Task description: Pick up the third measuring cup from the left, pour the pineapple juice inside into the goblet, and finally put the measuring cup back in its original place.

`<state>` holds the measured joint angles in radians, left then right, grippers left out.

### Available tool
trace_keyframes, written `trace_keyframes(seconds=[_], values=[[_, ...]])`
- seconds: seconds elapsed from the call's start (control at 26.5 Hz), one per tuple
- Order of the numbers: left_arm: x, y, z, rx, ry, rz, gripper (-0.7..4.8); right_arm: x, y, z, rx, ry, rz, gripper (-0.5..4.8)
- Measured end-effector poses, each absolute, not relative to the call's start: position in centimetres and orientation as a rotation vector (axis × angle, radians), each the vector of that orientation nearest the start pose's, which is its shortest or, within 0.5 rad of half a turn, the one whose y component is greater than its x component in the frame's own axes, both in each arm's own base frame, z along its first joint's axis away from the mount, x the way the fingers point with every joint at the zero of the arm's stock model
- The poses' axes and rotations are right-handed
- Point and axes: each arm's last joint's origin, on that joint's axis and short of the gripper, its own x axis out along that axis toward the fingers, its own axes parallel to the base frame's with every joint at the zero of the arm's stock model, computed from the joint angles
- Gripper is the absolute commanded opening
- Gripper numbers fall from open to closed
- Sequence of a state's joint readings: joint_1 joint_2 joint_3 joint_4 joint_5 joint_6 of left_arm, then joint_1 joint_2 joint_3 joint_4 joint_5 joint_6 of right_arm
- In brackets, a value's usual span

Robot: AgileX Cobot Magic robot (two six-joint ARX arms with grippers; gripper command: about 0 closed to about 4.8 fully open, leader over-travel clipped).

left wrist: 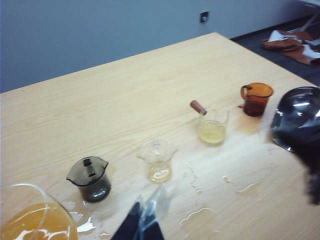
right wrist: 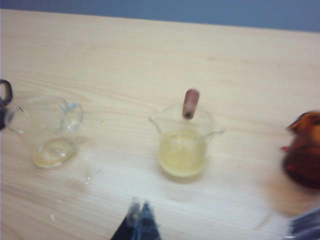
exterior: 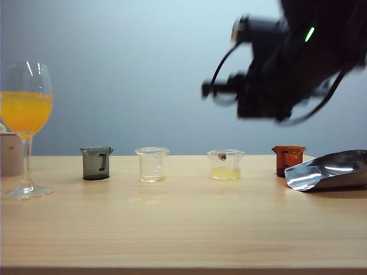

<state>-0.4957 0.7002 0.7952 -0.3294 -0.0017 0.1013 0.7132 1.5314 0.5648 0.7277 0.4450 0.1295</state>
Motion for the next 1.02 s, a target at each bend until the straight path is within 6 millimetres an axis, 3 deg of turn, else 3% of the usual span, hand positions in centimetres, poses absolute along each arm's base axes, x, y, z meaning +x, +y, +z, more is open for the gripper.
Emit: trace_keyframes(seconds=[0.04, 0.08, 0.11, 0.15, 0.26, 0.38, 0.45, 0.53, 0.83, 1.02], values=[[13.2, -7.2, 33.4, 0.157, 0.206, -0.505, -0.05, 23.0, 18.3, 16.9, -0.002, 0.217, 0.253, 0.17], [13.2, -7.2, 33.4, 0.158, 0.210, -0.508, -0.05, 23.3, 18.5, 15.9, -0.005, 0.223, 0.253, 0.84], [13.2, -7.2, 33.3, 0.157, 0.211, -0.517, -0.05, 23.5, 18.7, 15.2, -0.007, 0.226, 0.252, 2.06], [13.2, -7.2, 33.3, 0.155, 0.213, -0.536, -0.05, 23.7, 18.8, 14.6, -0.008, 0.226, 0.252, 4.79], [13.0, -7.3, 33.0, 0.159, 0.249, -0.566, -0.05, 25.3, 19.6, 12.8, 0.027, 0.215, 0.233, 4.79], [12.9, -7.2, 32.6, 0.168, 0.289, -0.568, -0.05, 27.3, 20.3, 12.6, 0.044, 0.209, 0.211, 4.79], [12.9, -7.2, 32.4, 0.172, 0.310, -0.568, -0.05, 30.5, 21.2, 12.0, 0.052, 0.203, 0.175, 4.79], [12.9, -7.2, 32.4, 0.173, 0.313, -0.568, -0.05, 32.3, 21.5, 11.1, 0.037, 0.226, 0.155, 4.79], [12.9, -7.1, 32.3, 0.175, 0.323, -0.567, -0.05, 35.5, 21.7, 11.4, 0.045, 0.211, 0.121, 4.79], [12.8, -7.1, 32.1, 0.180, 0.345, -0.568, -0.05, 37.1, 21.3, 10.1, 0.036, 0.237, 0.108, 4.79]])
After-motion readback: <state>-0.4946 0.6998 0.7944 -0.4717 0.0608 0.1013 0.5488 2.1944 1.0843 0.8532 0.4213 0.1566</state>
